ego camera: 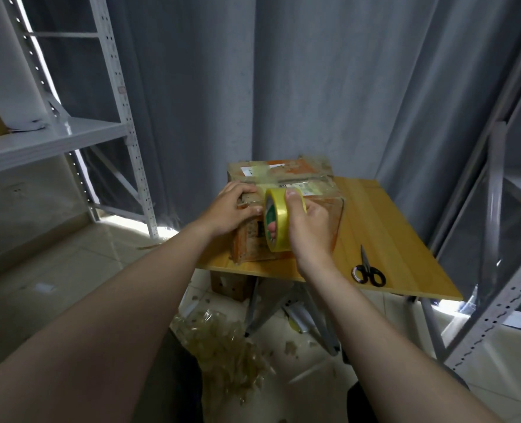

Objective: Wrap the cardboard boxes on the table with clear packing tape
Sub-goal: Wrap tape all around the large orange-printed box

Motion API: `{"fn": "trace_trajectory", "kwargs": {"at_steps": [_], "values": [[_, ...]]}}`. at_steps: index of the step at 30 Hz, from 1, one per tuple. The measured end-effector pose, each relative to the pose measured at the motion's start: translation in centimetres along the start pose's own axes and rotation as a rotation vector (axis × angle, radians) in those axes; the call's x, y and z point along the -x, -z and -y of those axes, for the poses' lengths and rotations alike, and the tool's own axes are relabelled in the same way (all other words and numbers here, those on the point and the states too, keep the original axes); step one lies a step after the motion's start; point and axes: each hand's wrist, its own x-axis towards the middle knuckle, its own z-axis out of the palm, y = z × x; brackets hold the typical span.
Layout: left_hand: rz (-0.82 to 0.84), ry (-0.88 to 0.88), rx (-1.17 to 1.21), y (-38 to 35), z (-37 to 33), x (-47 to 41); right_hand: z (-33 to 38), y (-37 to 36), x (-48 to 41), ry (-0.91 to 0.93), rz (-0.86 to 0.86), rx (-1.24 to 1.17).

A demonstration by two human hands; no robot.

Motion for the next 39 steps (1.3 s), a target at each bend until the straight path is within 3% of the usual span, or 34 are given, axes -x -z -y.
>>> {"fn": "trace_trajectory", "kwargs": {"at_steps": [19,23,31,35,39], "values": [[0.024,0.041,0.067,0.2,-0.2,0.1,-6.9,0.8,1.6,-0.224,0.062,0.118],[-0.010,0.035,0.136,-0.2,-0.7,0.6,-7.8,1.3,0.8,-0.203,0.049,0.151],[-0.180,0.261,0.393,-2.5,0.7,4.7,-9.5,5.6,-3.7,-0.148,-0.357,0.197],[-0.176,0.467,0.289,-4.3,1.4,6.2,-10.6,6.6,-6.0,-0.333,-0.265,0.260],[-0.212,0.481,0.346,-5.0,1.7,7.0,-10.8,5.5,-6.1,-0.368,-0.182,0.224]]}}
